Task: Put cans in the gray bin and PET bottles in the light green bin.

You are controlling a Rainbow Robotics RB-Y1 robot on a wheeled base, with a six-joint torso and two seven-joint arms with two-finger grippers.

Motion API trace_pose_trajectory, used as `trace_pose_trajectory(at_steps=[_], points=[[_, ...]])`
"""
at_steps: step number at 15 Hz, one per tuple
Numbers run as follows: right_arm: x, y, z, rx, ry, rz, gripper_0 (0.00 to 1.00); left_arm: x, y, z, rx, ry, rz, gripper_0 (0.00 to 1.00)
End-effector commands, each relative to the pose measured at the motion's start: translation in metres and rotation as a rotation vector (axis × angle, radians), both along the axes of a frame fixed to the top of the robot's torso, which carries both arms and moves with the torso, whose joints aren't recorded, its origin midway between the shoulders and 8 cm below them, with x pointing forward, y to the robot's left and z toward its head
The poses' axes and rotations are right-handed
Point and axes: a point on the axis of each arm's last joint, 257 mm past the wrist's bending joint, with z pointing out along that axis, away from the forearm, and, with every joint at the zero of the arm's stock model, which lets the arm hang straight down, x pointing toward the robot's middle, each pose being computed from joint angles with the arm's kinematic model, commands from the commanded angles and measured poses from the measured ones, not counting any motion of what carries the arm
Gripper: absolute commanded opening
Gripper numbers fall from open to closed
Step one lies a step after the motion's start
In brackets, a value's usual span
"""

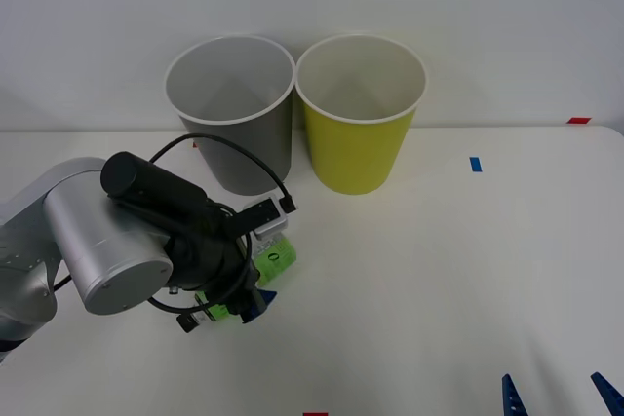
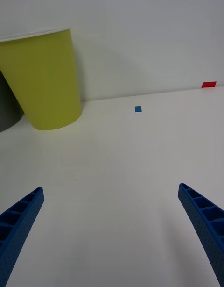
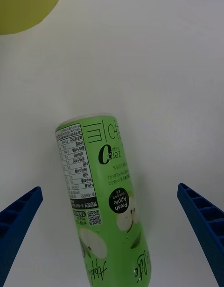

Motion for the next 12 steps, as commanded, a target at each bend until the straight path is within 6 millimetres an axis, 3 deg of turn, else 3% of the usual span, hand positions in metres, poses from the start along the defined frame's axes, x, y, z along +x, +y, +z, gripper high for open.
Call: trace_pose_trajectory(at_steps=[1,8,12], points=[[0.000,0.000,0.000,0.000,0.000,0.000,1.00,0.005,-0.001,-0.006,0.006,0.024,0.015,1.00],[0.000,0.000,0.000,0.000,0.000,0.000,1.00,0.018,0.005,-0.023,-0.004,0.095,0.090,1.00],[0.000,0.000,0.000,0.000,0.000,0.000,1.00,0.011,-0.005,-0.026,-0.019,0.121,0.090,1.00]])
